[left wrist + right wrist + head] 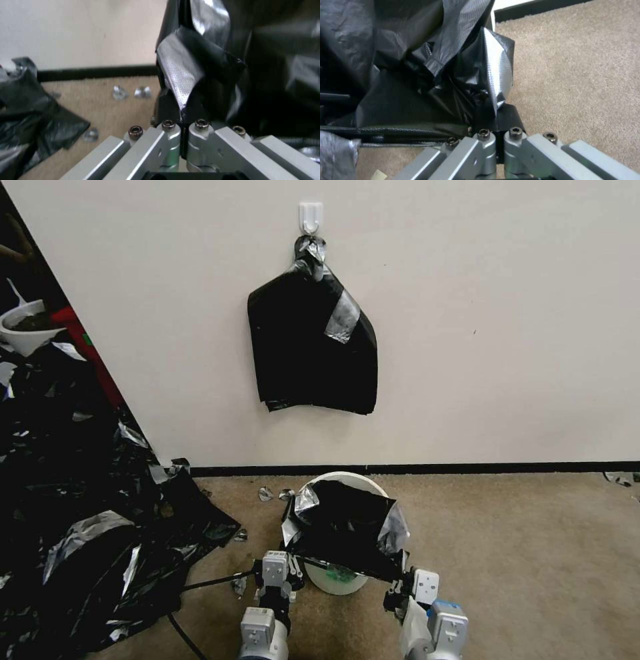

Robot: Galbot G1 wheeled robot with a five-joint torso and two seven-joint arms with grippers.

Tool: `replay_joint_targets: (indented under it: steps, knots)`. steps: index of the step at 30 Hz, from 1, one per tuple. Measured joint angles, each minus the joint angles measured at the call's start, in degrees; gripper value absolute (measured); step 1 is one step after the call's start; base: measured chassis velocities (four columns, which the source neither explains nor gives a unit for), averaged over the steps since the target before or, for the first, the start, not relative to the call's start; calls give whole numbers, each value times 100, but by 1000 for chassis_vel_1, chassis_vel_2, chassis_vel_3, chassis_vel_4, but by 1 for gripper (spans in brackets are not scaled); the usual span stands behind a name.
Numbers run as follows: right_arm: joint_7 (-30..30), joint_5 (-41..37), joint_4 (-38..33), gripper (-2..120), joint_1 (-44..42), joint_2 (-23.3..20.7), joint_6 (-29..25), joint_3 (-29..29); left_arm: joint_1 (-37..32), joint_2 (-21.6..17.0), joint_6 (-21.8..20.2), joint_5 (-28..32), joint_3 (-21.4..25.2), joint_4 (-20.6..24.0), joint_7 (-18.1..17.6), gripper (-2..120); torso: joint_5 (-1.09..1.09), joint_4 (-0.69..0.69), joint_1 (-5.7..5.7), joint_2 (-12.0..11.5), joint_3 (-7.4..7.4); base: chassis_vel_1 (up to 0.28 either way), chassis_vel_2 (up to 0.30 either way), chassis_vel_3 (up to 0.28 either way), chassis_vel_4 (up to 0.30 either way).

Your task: Place a trash bag onto the trash bin.

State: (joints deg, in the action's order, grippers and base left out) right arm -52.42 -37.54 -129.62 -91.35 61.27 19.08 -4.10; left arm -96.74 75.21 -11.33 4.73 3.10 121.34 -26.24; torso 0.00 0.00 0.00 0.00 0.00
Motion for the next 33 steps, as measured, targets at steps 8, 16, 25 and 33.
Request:
replay_joint_targets:
  steps: [8, 16, 25, 33]
  knots:
    - [14, -371, 192, 0, 401, -20, 623, 0, 209, 65, -278, -7, 44, -247, -23, 0, 20, -2, 0, 0, 0, 0, 0, 0, 0]
    - [156, -690, 298, 0, 787, -183, 1187, 200, 289, 75, -608, -36, -15, -259, -83, 0, 12, -1, 0, 0, 0, 0, 0, 0, 0]
    - [209, -1009, 769, 0, 1395, -387, 1748, 10, 429, 78, -890, -242, -156, -257, -298, 0, 7, 1, 0, 0, 0, 0, 0, 0, 0]
    - [272, -804, 960, 0, 1520, -490, 1814, -376, 487, 124, -907, -353, -156, -256, -452, 0, 2, -5, 0, 0, 0, 0, 0, 0, 0]
